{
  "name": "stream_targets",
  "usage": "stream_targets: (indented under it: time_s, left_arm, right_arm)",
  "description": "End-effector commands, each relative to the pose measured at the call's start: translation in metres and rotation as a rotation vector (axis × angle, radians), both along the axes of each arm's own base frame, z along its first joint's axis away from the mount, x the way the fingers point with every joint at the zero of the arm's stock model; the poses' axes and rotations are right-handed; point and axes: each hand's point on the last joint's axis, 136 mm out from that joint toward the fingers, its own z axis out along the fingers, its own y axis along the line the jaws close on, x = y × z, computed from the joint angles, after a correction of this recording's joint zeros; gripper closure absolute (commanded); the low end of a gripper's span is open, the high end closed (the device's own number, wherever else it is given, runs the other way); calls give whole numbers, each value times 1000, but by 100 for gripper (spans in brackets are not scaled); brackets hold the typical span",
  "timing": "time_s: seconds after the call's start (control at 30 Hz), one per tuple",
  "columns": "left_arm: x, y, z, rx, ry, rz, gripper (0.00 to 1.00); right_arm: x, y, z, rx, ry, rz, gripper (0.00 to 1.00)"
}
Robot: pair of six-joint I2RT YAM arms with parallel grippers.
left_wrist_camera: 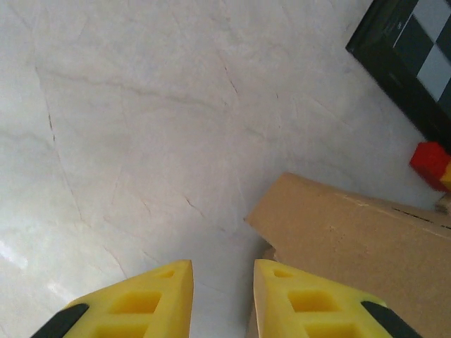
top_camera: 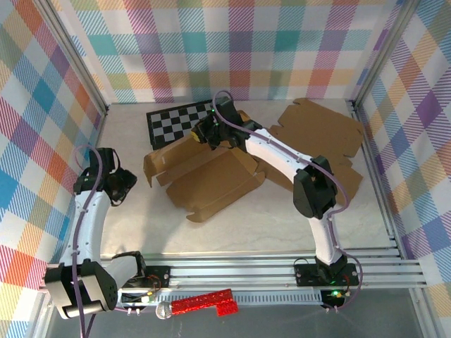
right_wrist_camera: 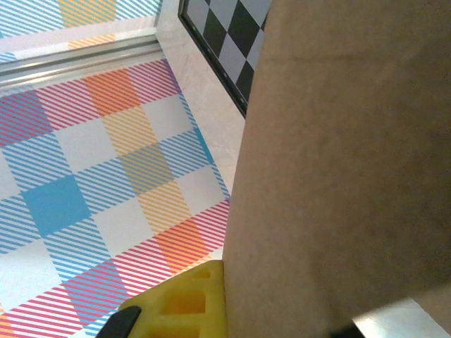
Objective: Fold the paper box
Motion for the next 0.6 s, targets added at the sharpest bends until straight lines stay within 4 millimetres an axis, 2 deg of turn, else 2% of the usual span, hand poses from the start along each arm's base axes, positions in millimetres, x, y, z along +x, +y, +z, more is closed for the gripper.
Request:
stream_targets:
  time_s: [0.0,0.23,0.4,0.57]
  left_arm:
    - [12,12,-10,136,-25,-121,72]
    - [16,5,-42,140,8,-229,72]
    - [19,9,-50,183,23,-265,71]
    - [31,0,-53,184,-11,-354,70]
  right_arm:
    - [3,13,-8,14,-59,77,100]
    - [8,25,-22,73,-150,118,100]
    - [7,29,-27,96,-142,124,100]
    - [7,29,-26,102,-144,128,100]
